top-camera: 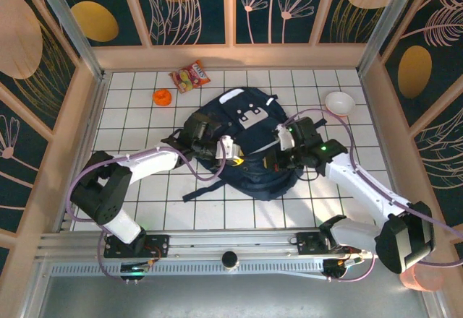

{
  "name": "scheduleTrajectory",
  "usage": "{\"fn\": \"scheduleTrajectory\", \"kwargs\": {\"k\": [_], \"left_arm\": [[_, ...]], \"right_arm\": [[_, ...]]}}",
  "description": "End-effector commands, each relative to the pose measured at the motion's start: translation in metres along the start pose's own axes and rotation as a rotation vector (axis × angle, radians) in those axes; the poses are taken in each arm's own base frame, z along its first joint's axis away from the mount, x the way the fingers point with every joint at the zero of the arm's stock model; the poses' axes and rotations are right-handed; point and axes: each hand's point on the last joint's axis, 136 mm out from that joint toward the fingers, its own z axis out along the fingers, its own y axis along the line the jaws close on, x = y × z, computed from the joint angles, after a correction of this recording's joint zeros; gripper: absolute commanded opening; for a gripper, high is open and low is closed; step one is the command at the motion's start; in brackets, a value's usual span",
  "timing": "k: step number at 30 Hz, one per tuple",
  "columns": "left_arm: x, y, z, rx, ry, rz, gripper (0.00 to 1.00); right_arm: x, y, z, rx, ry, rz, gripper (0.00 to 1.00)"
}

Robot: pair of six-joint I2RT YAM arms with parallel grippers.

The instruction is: Pack books, pencil case, and school supplies into a backpack

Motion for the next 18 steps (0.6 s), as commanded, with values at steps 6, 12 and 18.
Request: {"fn": "scheduleTrajectory", "kwargs": {"k": [6,12,18], "left_arm": [[0.027,0.006,-0.031,-0.058,0.083,-0.013,0.00],[-0.011,0.007,-0.035,0.007,-0.033,-0.096,0.48],[-0.044,-0.005,-0.017,0.022,-0.032,-0.030,0.56]], "right_arm": [[0.005,-0.004,0.003,-0.022,0.031,0.033,0.00],[0.003,0.018,0.012,-0.082,0.027,0.008,0.00],[0.008,0.015,0.018,-0.079,0.043,0.012,0.00]]}}
